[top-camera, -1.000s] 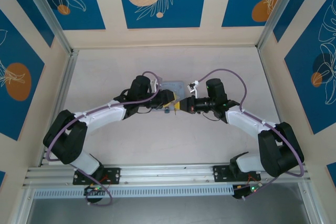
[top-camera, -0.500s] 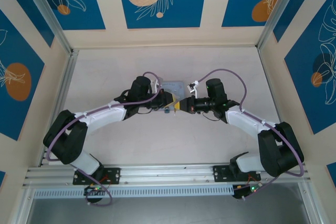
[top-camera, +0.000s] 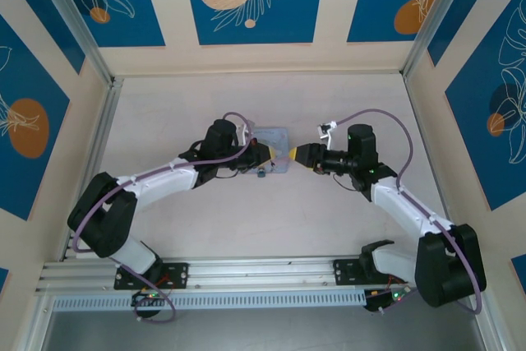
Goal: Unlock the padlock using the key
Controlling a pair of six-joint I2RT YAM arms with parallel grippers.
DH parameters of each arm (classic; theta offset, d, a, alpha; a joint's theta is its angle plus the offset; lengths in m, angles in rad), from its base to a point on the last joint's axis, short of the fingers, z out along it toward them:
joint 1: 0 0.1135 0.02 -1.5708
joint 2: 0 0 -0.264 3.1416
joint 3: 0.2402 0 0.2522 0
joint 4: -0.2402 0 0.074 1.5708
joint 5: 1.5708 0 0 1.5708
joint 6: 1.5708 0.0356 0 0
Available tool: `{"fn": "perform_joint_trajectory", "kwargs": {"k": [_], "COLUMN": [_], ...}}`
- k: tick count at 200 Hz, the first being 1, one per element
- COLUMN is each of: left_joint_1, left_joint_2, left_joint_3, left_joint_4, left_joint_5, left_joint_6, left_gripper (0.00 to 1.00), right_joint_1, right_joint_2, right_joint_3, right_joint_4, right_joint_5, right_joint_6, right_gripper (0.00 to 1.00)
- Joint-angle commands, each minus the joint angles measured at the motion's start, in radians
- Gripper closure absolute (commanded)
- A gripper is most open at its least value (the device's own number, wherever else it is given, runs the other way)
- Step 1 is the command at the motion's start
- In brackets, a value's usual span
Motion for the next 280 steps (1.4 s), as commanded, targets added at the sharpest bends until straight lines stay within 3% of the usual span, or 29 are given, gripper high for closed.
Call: {"fn": "perform_joint_trajectory", "kwargs": {"k": [1,60,134,237,280], "left_joint_1": [-0.008,-0.012,-0.024,-0.044,-0.05], "left_joint_2": [-0.044,-0.084,-0.072,-0.041,-0.04], "left_joint_3": [0.013,0.0,-0.014,-0.009,-0.02], "left_joint_4": [0.037,0.149,0.262,0.288,0.289], "left_joint_5": [-0.031,-0.062,-0.105,-0.114,-0.122], "left_joint_6": [0.021,0.068,0.038,0.031,0.031], "left_gripper": [1.0,1.0,1.0,1.0,1.0], "right_joint_1": [0.008,0.05,0.108,0.107,0.101], "right_joint_2": [-0.017,0.062,0.15,0.163,0.167], "right_joint_3": [-0.026,-0.006,0.014,0.03,0.035], "right_joint_4": [0.054,0.276,0.41,0.434,0.433], "right_joint_5": [0.017,0.008,0.011,0.006,0.002], "right_joint_6": [0.04,0.122,0.167,0.184,0.188], "right_gripper": [0.43,0.49,0.53,0.61,0.73]}}
